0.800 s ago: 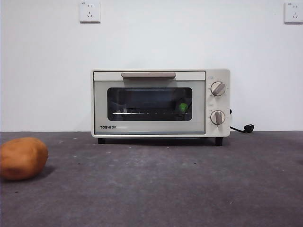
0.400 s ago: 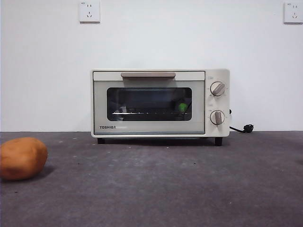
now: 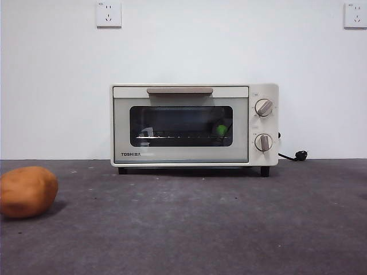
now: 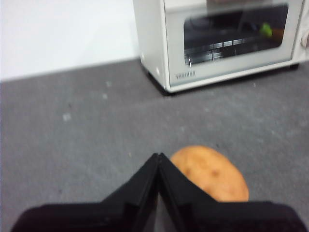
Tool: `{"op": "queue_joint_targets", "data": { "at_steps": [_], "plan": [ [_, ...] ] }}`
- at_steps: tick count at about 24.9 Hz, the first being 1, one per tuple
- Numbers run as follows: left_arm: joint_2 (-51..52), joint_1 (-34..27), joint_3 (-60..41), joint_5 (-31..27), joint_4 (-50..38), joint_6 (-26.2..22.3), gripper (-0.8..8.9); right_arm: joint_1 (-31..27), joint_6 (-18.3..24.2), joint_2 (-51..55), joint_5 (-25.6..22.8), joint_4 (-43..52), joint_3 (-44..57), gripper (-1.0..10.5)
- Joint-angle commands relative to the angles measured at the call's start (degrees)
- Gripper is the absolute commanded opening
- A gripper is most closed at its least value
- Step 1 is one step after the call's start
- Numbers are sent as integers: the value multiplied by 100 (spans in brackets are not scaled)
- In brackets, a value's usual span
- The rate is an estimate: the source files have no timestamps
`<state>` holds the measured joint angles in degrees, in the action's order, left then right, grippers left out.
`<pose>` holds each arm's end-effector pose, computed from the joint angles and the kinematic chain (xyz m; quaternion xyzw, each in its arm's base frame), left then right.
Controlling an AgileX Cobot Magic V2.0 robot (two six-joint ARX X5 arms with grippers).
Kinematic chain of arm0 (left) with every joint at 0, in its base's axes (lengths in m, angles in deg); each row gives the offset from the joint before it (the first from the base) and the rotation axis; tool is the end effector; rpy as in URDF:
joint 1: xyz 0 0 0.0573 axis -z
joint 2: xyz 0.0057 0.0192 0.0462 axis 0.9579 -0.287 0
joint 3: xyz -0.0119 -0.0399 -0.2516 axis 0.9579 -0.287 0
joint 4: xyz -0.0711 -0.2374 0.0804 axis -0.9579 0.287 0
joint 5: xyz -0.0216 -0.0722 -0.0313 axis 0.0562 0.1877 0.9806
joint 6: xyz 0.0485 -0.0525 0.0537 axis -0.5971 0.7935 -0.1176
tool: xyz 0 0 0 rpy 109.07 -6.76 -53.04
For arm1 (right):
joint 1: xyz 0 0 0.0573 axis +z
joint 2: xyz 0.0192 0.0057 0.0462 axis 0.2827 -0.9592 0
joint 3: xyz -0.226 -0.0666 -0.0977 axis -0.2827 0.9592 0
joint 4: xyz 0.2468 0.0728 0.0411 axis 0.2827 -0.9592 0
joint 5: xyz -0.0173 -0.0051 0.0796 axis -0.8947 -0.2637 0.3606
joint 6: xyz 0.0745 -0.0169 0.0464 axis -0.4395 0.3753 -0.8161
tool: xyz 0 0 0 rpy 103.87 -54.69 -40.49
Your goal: Take the eggplant from the table,put the eggplant in the oven
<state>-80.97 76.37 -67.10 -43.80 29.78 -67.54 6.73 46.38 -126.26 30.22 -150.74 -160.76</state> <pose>0.1588 -0.0210 0.1450 0.0448 0.0742 -0.1110 0.9900 0.3371 0.1461 0.4245 -0.0286 0.4042 0.1723 0.8978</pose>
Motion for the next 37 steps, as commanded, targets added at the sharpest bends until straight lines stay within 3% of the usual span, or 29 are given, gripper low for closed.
{"op": "queue_joint_targets", "data": {
  "at_steps": [1, 5, 23, 27, 33, 37],
  "plan": [
    [13, -17, -59, -35, -42, 120, -4, 2, 33, -26, -26, -116, 4, 1],
    [7, -17, -57, -11, -81, 448, -4, 2, 33, -26, -26, -116, 4, 1],
    [-57, -17, -57, -20, -81, 446, -4, 2, 151, -26, -50, -116, 4, 1],
    [-57, -17, -57, -20, -81, 446, -4, -9, 1012, -26, -516, -114, 4, 1],
    [-57, -17, -57, -22, -83, 448, -4, -37, 1088, 422, -1423, -114, 4, 1],
    [-70, -17, -57, -20, -83, 446, -4, -33, 1023, 1130, -1478, -114, 4, 1]
  ]
}}
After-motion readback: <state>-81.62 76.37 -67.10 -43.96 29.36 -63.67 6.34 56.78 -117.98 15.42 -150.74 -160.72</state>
